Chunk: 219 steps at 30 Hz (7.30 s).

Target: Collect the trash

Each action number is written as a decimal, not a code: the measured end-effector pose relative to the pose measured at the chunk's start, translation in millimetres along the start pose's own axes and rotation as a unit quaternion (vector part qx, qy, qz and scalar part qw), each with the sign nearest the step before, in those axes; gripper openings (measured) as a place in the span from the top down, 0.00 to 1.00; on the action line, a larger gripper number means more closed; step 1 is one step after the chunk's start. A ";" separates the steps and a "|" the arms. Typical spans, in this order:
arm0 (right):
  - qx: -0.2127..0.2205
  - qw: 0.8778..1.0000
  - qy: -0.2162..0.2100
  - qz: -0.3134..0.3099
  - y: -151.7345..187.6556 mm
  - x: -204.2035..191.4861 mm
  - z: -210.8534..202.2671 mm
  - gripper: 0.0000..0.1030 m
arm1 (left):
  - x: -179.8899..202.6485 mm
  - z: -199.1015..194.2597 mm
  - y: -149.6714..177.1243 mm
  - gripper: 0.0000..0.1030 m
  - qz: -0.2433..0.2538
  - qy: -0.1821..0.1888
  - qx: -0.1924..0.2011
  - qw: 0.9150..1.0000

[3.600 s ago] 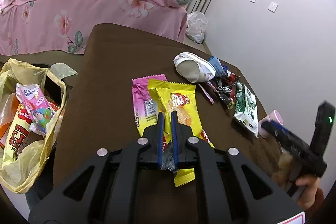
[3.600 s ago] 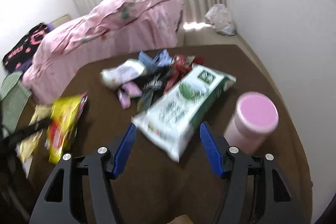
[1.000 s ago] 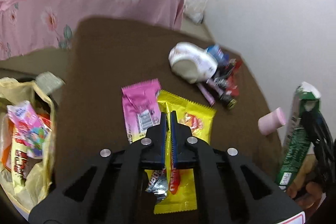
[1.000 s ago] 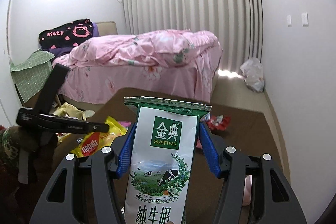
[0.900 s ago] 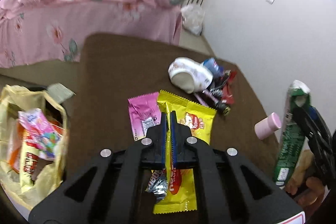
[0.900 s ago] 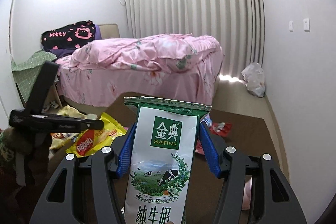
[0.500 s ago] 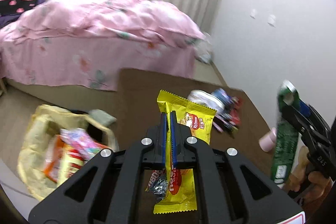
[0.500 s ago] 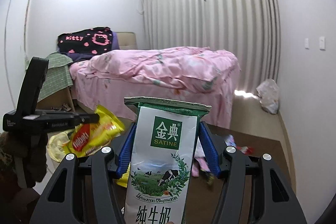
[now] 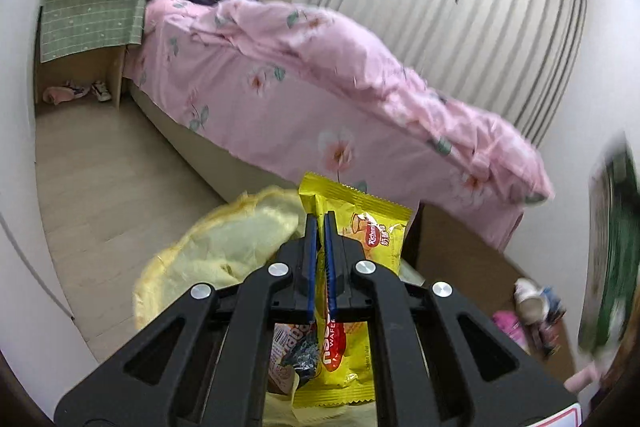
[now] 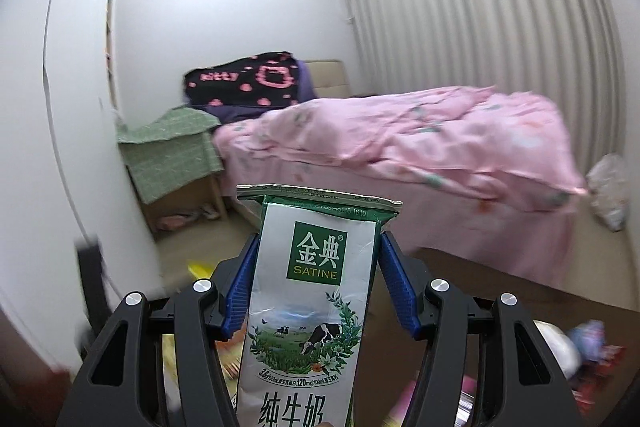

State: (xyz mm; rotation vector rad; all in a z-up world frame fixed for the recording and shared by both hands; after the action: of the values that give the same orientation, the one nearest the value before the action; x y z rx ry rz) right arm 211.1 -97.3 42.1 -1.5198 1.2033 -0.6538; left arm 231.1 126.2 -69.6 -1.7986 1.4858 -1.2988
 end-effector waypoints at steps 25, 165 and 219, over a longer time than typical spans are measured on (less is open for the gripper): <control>-0.156 0.985 -0.079 -0.015 70.8 -39.8 162.8 0.46 | -36.5 14.6 23.4 0.96 -0.069 -0.030 -0.060 0.995; -0.274 0.946 0.170 -0.036 213.1 137.7 -134.0 0.36 | 203.1 -34.3 101.5 0.62 0.186 0.193 -0.217 0.939; -0.256 0.964 0.035 -0.066 189.1 112.1 -102.2 0.85 | 175.1 -15.3 98.5 0.64 0.134 0.187 -0.234 0.945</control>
State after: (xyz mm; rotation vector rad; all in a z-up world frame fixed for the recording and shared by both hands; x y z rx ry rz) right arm 94.5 -231.2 -123.0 -2.0343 1.4038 -0.5055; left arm 163.9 -63.5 -79.2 -1.5796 2.3218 -1.2682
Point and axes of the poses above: each gripper's, at about its wrist camera, not at the fingertips, and z roughly the way its jaws point, x to its right, y to its underside, the point moved 5 cm from there along z, roughly the way its jaws point, and after that the axes turned 1 degree about x, right-handed, at the moved point
